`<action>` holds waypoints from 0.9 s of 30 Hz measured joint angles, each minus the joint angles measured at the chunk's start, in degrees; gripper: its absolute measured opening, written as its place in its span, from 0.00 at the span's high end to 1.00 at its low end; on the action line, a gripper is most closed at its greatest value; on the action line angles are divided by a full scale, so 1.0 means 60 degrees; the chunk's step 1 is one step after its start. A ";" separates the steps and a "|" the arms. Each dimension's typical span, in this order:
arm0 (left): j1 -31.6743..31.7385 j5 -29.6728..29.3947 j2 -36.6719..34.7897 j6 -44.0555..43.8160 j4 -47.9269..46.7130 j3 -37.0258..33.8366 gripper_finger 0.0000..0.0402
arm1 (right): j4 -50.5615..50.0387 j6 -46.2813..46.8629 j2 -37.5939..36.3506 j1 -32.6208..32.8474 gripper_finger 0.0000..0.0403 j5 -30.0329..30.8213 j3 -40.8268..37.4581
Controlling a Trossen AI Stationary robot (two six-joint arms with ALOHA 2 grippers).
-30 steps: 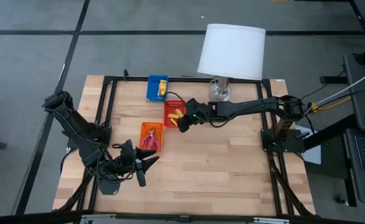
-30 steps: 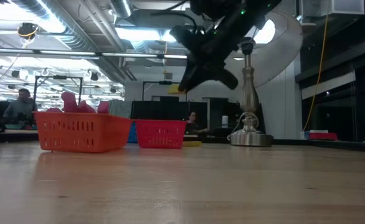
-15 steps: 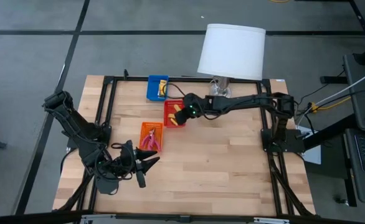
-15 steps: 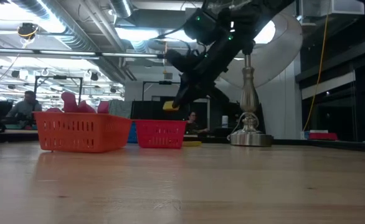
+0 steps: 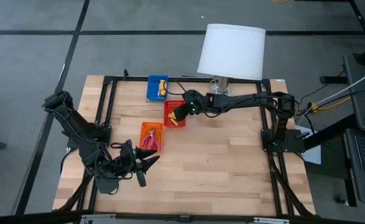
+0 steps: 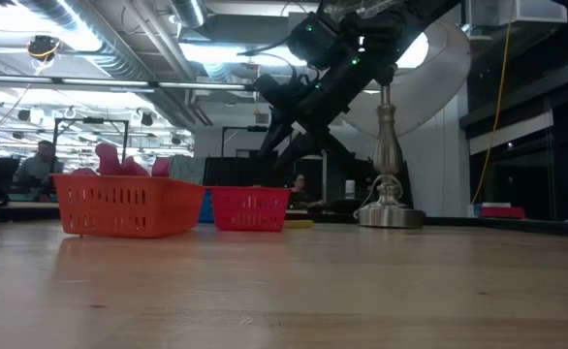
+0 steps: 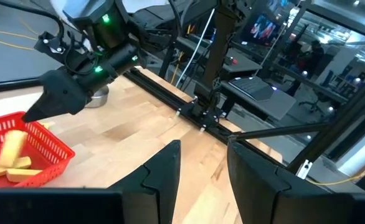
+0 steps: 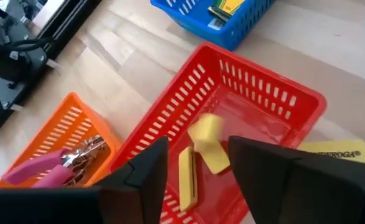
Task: Pick & Place School Supplies
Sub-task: Put the yellow eraser into the red bin
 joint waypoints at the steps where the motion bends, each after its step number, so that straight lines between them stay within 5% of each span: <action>1: 0.0017 -0.0014 0.0000 0.0034 0.0000 0.0000 0.68 | -0.0050 -0.0053 -0.0049 -0.0004 0.58 0.0000 0.0000; 12: 0.0018 -0.0110 0.0000 0.0225 -0.0004 0.0001 0.68 | -0.3424 -0.2666 -0.1279 -0.0068 0.76 0.1764 0.0004; 27: 0.0018 -0.0018 0.0000 0.0243 -0.0040 0.0000 0.68 | -0.3847 -1.2572 -0.1193 -0.0918 0.79 -0.1245 -0.1099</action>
